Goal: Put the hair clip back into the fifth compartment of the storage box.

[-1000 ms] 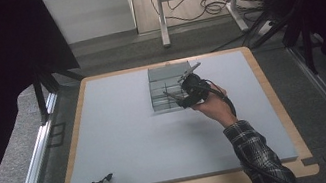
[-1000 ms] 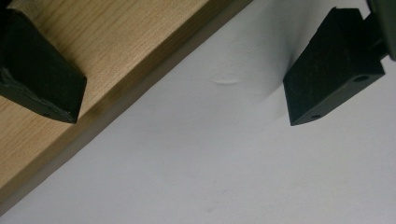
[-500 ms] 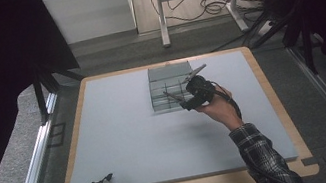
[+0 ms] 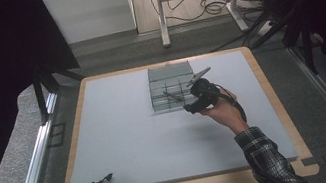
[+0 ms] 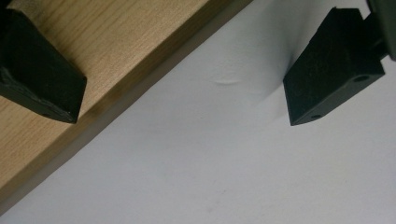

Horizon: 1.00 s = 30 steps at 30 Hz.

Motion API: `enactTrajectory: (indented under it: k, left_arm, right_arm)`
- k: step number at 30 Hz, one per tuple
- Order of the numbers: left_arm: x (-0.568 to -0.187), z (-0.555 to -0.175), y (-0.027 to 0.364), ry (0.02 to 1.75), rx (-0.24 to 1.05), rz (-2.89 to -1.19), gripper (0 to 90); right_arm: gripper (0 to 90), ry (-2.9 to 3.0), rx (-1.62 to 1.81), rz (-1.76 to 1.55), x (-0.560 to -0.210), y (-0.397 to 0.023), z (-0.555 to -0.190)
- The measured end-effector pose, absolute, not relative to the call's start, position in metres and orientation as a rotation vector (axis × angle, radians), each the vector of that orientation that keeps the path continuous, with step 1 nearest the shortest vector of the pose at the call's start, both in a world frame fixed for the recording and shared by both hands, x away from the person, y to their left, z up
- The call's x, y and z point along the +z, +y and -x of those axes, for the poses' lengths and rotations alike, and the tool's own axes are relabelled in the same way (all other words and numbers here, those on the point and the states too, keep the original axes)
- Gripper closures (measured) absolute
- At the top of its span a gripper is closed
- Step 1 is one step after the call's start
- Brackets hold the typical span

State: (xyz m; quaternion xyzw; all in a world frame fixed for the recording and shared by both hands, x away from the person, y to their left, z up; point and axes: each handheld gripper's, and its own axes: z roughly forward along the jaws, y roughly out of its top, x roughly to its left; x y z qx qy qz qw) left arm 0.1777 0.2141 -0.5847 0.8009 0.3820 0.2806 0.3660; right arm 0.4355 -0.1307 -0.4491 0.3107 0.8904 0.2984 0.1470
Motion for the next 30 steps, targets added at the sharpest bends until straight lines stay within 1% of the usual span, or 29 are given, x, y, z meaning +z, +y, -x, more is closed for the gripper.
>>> enactTrajectory:
  k: [30]
  left_arm:
    - [-0.585,-0.178,0.214,0.982,0.723,-2.060,0.0]
  right_arm:
    - [23.0,2.559,0.857,-0.899,-0.450,-0.150,-0.415]
